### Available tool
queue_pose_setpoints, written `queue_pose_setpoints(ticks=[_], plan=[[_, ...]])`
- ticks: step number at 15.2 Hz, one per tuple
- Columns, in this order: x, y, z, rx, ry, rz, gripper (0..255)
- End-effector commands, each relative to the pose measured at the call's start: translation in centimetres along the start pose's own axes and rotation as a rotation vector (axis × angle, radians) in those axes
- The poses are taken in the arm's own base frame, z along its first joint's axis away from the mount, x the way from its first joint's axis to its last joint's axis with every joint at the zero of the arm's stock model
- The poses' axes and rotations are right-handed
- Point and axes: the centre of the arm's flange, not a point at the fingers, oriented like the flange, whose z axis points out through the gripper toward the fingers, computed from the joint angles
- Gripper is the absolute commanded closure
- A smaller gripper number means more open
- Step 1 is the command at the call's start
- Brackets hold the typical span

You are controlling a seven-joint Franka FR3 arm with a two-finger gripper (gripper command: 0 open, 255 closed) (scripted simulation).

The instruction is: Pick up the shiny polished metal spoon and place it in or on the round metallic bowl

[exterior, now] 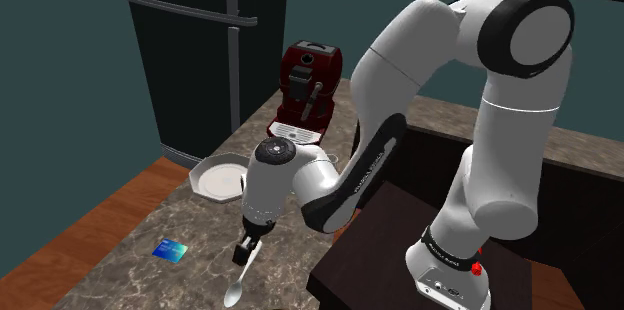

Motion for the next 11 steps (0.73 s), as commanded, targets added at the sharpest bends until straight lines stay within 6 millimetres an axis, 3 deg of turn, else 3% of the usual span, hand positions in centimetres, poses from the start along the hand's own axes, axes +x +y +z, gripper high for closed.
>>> queue_pose_setpoints(ticks=[1, 8, 11], plan=[[0.2, -1.9, 2.1, 0.001, 0.004, -0.016, 0], [1.1, -7.8, 8.7, 0.008, 0.015, -0.064, 0], [1.1, -7.8, 10.3, 0.008, 0.015, -0.064, 0]])
